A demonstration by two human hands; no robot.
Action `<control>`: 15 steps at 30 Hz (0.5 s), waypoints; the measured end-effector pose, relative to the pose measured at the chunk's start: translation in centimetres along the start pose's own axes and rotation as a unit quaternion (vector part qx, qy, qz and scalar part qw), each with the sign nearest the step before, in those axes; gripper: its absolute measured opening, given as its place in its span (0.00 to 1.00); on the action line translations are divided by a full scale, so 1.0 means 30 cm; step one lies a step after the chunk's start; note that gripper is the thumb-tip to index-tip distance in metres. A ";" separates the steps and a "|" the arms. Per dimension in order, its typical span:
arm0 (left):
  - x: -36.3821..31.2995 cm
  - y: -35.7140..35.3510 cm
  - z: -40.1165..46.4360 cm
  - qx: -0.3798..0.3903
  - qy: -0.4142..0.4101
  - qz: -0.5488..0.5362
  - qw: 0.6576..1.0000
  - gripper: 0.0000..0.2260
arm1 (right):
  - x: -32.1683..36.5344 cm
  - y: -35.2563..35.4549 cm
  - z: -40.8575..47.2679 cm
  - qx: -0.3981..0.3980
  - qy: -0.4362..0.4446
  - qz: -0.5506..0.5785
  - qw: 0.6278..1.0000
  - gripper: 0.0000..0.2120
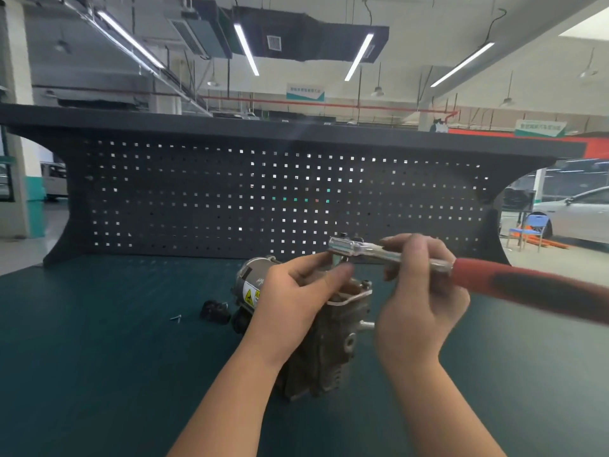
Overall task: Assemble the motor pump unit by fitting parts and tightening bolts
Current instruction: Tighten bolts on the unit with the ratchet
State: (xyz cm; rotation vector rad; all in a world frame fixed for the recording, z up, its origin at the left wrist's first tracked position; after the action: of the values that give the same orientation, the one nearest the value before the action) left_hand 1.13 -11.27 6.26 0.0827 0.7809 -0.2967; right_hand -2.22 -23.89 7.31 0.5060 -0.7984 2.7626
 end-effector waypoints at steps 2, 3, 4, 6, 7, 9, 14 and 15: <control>-0.006 -0.005 -0.002 0.011 -0.002 -0.005 1.000 0.02 | 0.047 -0.036 -0.033 0.102 0.118 -0.124 0.980 0.14; -0.004 -0.004 -0.003 0.012 -0.005 0.008 1.000 0.06 | 0.055 -0.052 -0.049 0.143 0.154 -0.157 0.965 0.14; -0.007 -0.004 -0.004 0.013 0.002 0.021 1.000 0.13 | 0.061 -0.063 -0.066 0.163 0.185 -0.173 0.953 0.14; 0.007 0.006 -0.004 0.016 0.020 0.027 0.999 0.20 | 0.057 -0.074 -0.075 0.175 0.176 -0.157 0.956 0.15; 0.006 0.003 -0.003 0.022 0.016 0.016 0.999 0.18 | 0.048 -0.074 -0.067 0.173 0.152 -0.133 0.964 0.17; -0.007 -0.008 -0.001 0.025 0.010 -0.013 1.000 0.06 | 0.037 -0.053 -0.049 0.122 0.130 -0.089 0.980 0.14; 0.004 -0.006 0.001 0.002 -0.005 0.031 0.999 0.09 | -0.099 0.017 0.024 -0.033 -0.180 0.046 0.982 0.16; 0.004 -0.007 0.000 0.002 -0.009 0.039 0.999 0.09 | -0.136 0.017 0.025 -0.024 -0.257 0.084 0.963 0.16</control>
State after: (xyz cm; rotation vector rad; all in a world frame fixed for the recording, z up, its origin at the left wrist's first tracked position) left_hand 1.15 -11.49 6.19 0.1135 0.7579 -0.2249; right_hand 1.55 -25.18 6.10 1.2290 -1.0526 2.7816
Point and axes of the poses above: each hand's wrist, its own z-axis towards the middle knuckle, its own y-axis out of the back of the hand, x = y × z, the point moved 4 cm from there along z, towards the middle knuckle, and after that the axes turned 5 degrees about -y, right-handed, at the moved point
